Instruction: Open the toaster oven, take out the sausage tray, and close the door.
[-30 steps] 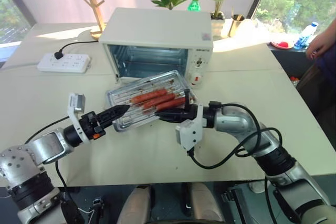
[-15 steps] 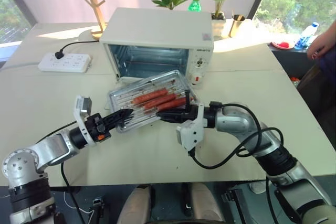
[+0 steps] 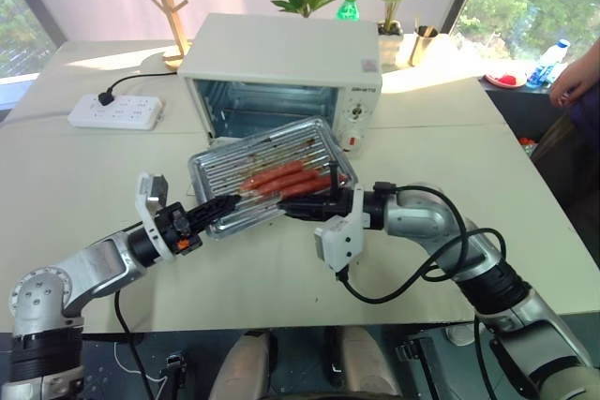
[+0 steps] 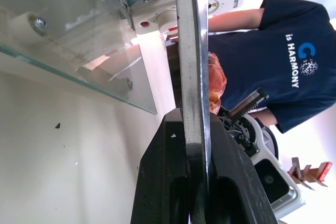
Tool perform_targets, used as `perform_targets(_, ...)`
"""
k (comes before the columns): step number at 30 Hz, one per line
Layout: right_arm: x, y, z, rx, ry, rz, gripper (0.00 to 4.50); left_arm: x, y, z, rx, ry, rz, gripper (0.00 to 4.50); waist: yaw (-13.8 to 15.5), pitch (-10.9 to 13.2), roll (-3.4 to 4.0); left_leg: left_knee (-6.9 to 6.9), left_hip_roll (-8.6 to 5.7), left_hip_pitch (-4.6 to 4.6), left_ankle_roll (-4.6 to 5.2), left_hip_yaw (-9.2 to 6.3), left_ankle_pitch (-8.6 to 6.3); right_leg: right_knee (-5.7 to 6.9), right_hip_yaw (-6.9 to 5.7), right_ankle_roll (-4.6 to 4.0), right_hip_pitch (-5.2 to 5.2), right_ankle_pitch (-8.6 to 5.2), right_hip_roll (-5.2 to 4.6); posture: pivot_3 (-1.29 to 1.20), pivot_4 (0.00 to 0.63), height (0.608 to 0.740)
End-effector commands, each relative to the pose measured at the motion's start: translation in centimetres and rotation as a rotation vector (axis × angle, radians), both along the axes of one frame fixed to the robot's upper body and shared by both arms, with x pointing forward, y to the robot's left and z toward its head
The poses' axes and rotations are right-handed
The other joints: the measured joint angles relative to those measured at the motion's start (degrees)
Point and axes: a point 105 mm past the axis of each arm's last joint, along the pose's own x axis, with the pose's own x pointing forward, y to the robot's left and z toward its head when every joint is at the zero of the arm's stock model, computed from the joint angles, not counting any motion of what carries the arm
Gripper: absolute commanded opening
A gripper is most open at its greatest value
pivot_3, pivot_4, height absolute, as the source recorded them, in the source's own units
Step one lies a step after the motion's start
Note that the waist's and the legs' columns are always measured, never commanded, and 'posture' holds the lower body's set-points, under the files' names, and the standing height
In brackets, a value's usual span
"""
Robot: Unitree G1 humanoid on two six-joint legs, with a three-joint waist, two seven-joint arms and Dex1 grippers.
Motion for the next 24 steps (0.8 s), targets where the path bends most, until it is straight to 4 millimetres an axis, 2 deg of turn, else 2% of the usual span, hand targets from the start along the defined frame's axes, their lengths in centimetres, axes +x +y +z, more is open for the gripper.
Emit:
perform_targets(1,-0.2,0.0,2.2,0.068,-0.056,0.012,0.00,-0.1,0.2,0.0,-0.001,0.003,0.012,0.06,0.00,0.00,0.00,0.00,0.00,0.00,0.00,0.00,0.00,0.00,0.00,-0.06,0.00,-0.04,0.00,0.00,0.150,0.740)
perform_targets(8,-0.2,-0.3,2.1,0.064,-0.023,0.007,0.00,-0.4,0.2,-0.8,-0.019,0.036,0.026,0.06,0.00,0.00,0.00,-0.01,0.00,0.00,0.01,0.00,0.00,-0.01,0.00,-0.08,0.00,-0.05,0.01,0.00,0.150,0.740)
perform_targets(9,-0.3,-0.4,2.1,0.065,-0.019,0.008,0.67,-0.4,0.2,-1.0,-0.022,0.040,0.028,0.00,0.00,0.00,0.00,-0.01,0.00,0.00,0.01,0.00,0.00,-0.01,0.00,-0.08,0.00,-0.05,0.00,0.00,0.150,0.740)
perform_targets(11,-0.3,-0.4,2.3,0.072,-0.015,0.004,1.41,-0.6,0.3,-1.2,-0.027,0.048,0.031,0.00,-0.05,0.00,0.01,-0.01,0.00,0.00,0.01,0.00,-0.01,-0.01,0.00,-0.09,0.00,-0.05,0.00,0.00,0.150,0.740)
perform_targets(15,-0.1,-0.6,2.5,0.085,0.001,-0.012,3.48,-0.8,0.4,-1.5,-0.036,0.060,0.049,0.00,0.03,0.00,0.01,-0.01,0.00,0.00,0.02,-0.01,-0.01,-0.02,0.00,-0.10,0.00,-0.06,0.00,0.00,0.150,0.740)
perform_targets(19,-0.1,-1.1,2.9,0.131,0.081,-0.043,3.48,-0.9,0.8,-1.5,-0.042,0.056,0.073,0.00,0.12,0.01,0.01,-0.02,0.00,-0.01,0.03,-0.01,-0.02,-0.06,0.00,-0.10,0.01,-0.07,-0.01,0.00,0.150,0.740)
perform_targets(24,-0.4,-3.5,3.3,0.213,0.290,-0.115,3.48,-1.8,2.0,-1.1,-0.041,0.028,0.137,0.00,0.08,0.03,0.06,-0.03,0.01,-0.06,0.10,-0.01,-0.06,-0.12,0.01,-0.11,0.01,-0.07,-0.04,0.00,0.150,0.740)
